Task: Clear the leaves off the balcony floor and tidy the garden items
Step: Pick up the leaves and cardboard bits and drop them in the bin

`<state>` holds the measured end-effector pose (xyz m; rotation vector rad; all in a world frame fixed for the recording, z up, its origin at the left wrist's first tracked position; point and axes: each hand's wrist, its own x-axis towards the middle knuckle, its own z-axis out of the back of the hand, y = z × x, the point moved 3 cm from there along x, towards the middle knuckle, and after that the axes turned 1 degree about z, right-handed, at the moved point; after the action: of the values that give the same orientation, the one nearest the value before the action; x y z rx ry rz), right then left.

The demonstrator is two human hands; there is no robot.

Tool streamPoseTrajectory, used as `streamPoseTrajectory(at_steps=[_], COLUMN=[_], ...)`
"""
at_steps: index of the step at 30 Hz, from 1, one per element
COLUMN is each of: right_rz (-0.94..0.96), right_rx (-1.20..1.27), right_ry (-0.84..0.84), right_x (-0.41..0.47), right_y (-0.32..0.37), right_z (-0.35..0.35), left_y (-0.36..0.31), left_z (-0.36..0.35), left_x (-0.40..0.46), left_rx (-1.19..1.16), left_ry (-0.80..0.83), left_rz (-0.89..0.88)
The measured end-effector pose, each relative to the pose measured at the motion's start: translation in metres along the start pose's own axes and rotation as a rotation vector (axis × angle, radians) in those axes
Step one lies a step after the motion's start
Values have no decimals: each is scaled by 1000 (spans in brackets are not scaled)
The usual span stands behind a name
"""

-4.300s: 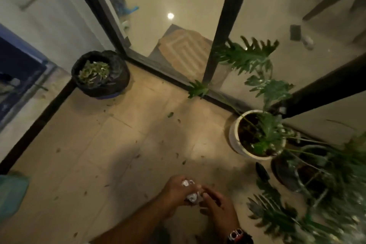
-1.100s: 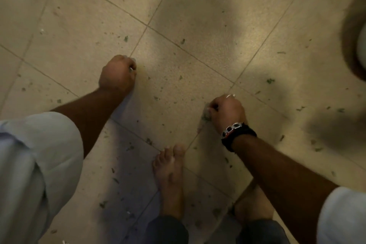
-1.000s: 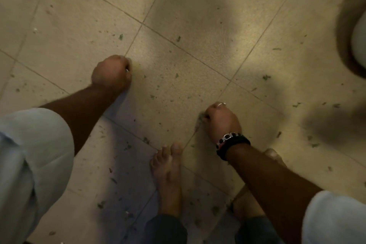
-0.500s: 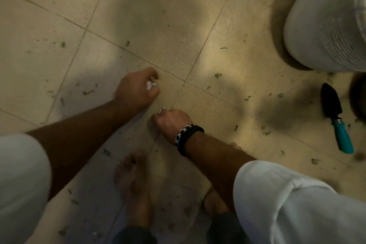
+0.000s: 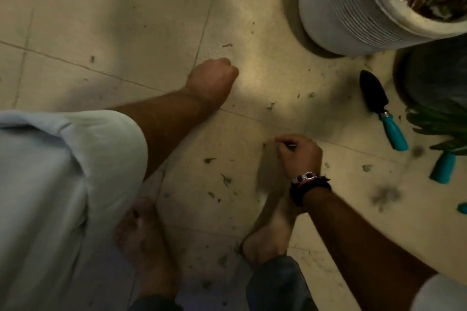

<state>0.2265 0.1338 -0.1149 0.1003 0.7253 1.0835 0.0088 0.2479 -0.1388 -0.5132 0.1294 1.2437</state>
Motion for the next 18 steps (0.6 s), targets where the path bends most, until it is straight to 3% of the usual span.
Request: streamPoseTrajectory(at_steps=[5, 8, 12, 18], right_rz=[-284, -376, -547, -421], right_rx=[125, 62, 183, 131], right_ry=[-77, -155, -204, -206], right_x=[6, 8, 11, 21], right_y=[-34, -46, -73, -72], right_z=[22, 39, 40, 26], left_y=[8, 1, 1, 4], left_z=[-2, -2, -22, -46], left_x=[-1, -28, -84, -136], left_rx=[-131, -260, -318, -261], left_ry=[54, 71, 124, 224], left_rz=[88, 37, 0, 43])
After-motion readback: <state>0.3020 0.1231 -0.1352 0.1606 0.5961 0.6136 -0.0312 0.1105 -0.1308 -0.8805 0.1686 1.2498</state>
